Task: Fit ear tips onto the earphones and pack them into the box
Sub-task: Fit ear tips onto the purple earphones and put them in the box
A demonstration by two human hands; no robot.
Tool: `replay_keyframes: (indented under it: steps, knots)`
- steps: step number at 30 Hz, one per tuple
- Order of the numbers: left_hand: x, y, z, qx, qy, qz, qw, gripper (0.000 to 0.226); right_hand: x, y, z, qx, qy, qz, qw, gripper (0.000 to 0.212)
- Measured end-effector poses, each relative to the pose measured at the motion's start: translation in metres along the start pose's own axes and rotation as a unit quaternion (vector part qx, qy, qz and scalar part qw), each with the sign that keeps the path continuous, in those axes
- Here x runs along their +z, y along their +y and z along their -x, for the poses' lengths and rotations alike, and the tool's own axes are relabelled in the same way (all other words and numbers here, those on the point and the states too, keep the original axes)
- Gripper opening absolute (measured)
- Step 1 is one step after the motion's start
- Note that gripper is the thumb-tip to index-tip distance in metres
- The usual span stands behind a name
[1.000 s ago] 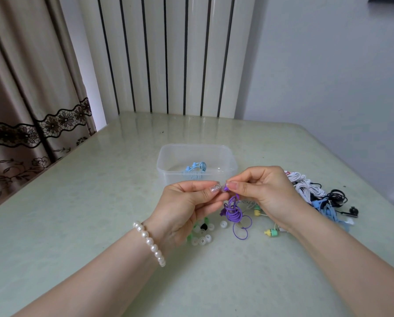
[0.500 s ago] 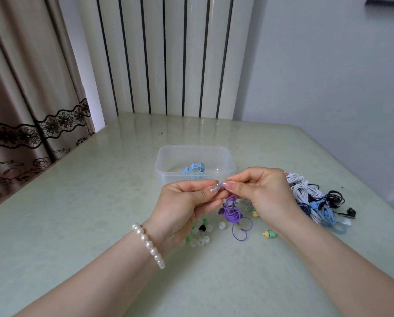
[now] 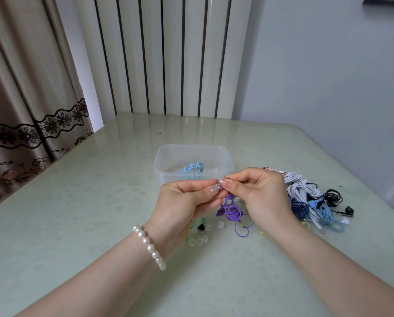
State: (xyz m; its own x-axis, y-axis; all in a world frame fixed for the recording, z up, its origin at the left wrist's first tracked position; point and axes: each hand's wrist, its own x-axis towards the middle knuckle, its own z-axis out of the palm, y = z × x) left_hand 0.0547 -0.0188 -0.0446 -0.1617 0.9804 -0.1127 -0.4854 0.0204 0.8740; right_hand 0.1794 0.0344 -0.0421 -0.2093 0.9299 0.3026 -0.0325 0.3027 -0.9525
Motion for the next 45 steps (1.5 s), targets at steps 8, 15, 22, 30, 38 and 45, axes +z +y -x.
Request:
replay_keyframes:
  steps: [8, 15, 22, 30, 38, 45]
  knots:
    - [0.001, 0.001, 0.0, -0.014, 0.002, 0.033, 0.999, 0.014, 0.0, 0.003, -0.001, -0.005, 0.008, -0.023, 1.0, 0.011]
    - [0.0, 0.004, -0.002, -0.003, 0.016, 0.043, 0.999, 0.021, -0.004, 0.003, -0.004, 0.083, -0.044, -0.132, 0.987, 0.014]
    - [0.001, 0.003, -0.001, 0.006, 0.016, 0.012, 1.0, 0.011, -0.005, 0.004, -0.005, 0.089, -0.04, -0.12, 0.988, 0.017]
    - [0.002, 0.002, 0.0, -0.002, 0.01, 0.015, 1.0, 0.012, -0.002, 0.003, -0.002, 0.079, -0.022, -0.1, 0.992, 0.01]
    - [0.004, 0.006, 0.004, 0.037, 0.028, -0.005, 0.999, 0.014, -0.001, -0.006, -0.001, 0.018, -0.025, -0.047, 0.998, 0.018]
    - [0.011, 0.005, 0.01, 0.122, 0.026, -0.117, 0.985, 0.013, -0.002, -0.008, 0.0, -0.026, -0.008, 0.029, 0.999, 0.021]
